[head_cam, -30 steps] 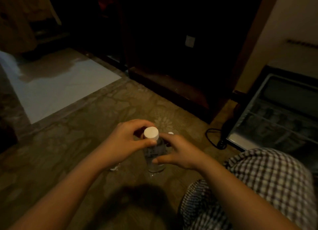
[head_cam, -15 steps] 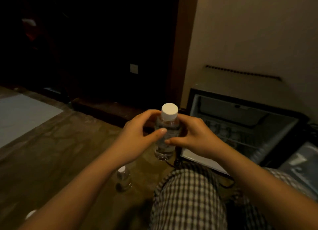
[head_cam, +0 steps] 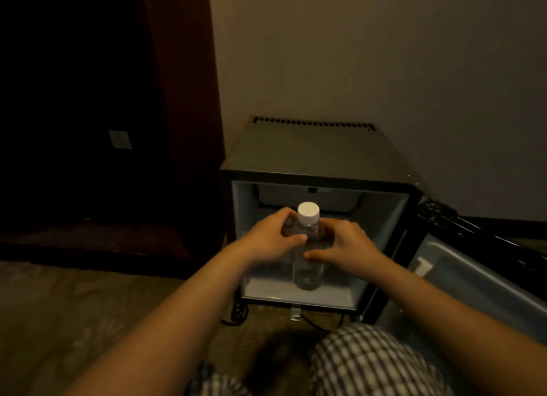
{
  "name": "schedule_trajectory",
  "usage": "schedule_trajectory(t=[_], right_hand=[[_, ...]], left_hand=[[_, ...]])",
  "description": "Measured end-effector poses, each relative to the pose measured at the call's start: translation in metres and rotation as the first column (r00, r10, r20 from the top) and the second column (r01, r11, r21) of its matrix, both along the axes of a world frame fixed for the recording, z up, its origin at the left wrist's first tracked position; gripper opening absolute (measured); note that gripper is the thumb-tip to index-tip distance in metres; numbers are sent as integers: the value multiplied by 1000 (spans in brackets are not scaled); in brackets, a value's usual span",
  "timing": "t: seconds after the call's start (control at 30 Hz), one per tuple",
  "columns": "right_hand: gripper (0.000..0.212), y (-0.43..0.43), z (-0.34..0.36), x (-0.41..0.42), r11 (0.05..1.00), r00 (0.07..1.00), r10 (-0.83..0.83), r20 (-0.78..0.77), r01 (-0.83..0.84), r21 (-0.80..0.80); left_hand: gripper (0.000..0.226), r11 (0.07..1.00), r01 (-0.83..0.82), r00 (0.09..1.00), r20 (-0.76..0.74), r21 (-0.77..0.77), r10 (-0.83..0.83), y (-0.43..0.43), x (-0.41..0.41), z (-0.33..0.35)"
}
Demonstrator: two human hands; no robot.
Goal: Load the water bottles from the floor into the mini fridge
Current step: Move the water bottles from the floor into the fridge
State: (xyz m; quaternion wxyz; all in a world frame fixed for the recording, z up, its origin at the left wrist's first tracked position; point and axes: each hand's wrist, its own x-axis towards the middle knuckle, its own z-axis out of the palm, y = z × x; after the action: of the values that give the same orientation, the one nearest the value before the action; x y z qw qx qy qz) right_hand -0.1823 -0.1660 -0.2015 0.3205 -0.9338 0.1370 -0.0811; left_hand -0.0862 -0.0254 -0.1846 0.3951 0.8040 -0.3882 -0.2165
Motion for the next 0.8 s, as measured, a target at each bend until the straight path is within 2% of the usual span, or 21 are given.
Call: schedule_trajectory(t=[0.13,0.23,0.3,0.4,0.57,0.8], right_hand=[[49,-31,-56,1,972,985,-168,-37,172,158],[46,-45,-102,-1,900,951,-309,-29,303,312],[45,-48,-125,-2,846,912,-410,-31,393,361],[42,-55,-154,2,778,860,-504,-79,492,391],[36,-66,-198,17,649,760,-642,-102,610,454],[45,-77,-244,34,555,659,-744,-114,704,444]], left_hand=[[36,997,33,999,-28,64,-31,-52,7,-44],[40,992,51,991,-126,112,-37,-82,10,-83],[29,988,57,979,-201,143,-28,-95,15,-105],[12,987,59,950,-311,153,-8,-116,21,-138],[28,984,29,917,-397,178,45,-141,23,-191],[24,989,-37,846,-523,145,108,-161,30,-240]])
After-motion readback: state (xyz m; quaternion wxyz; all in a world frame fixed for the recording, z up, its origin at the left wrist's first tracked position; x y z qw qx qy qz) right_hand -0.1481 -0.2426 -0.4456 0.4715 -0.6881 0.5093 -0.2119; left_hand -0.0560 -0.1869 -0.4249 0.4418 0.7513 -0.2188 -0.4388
